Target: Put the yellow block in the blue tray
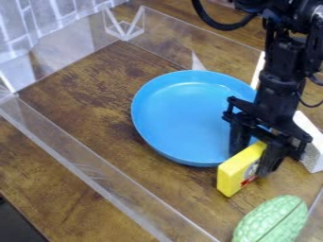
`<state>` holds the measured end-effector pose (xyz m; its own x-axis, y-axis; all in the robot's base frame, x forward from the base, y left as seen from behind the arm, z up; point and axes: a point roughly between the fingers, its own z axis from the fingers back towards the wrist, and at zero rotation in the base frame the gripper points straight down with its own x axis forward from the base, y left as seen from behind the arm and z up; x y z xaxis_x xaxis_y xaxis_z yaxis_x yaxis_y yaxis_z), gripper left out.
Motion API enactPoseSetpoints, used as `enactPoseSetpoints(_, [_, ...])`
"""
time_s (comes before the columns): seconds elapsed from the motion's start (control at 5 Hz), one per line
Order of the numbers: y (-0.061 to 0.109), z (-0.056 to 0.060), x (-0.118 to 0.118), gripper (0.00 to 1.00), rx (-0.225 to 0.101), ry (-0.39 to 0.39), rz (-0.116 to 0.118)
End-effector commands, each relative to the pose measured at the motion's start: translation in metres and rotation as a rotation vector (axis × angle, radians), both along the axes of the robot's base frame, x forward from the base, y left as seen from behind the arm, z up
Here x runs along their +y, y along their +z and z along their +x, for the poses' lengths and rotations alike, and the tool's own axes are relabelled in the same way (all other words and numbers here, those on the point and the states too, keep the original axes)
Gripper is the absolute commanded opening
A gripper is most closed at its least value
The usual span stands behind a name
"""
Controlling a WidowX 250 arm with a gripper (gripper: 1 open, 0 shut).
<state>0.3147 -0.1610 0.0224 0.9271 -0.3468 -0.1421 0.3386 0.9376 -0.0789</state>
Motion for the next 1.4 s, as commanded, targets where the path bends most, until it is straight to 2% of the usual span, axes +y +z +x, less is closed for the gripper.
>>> enactPoseSetpoints(0.0, [0.021, 0.012, 0.010, 0.00, -0.062, 0.021, -0.033])
enactPoseSetpoints(0.2, [0.023, 0.013, 0.010, 0.00, -0.071, 0.020, -0.042])
enactPoseSetpoints(0.4, [0.017, 0.013, 0.012, 1.00, -0.053, 0.027, -0.041])
enactPoseSetpoints(1.2, [0.000, 0.012, 0.002, 1.00, 0.028, -0.007, -0.003])
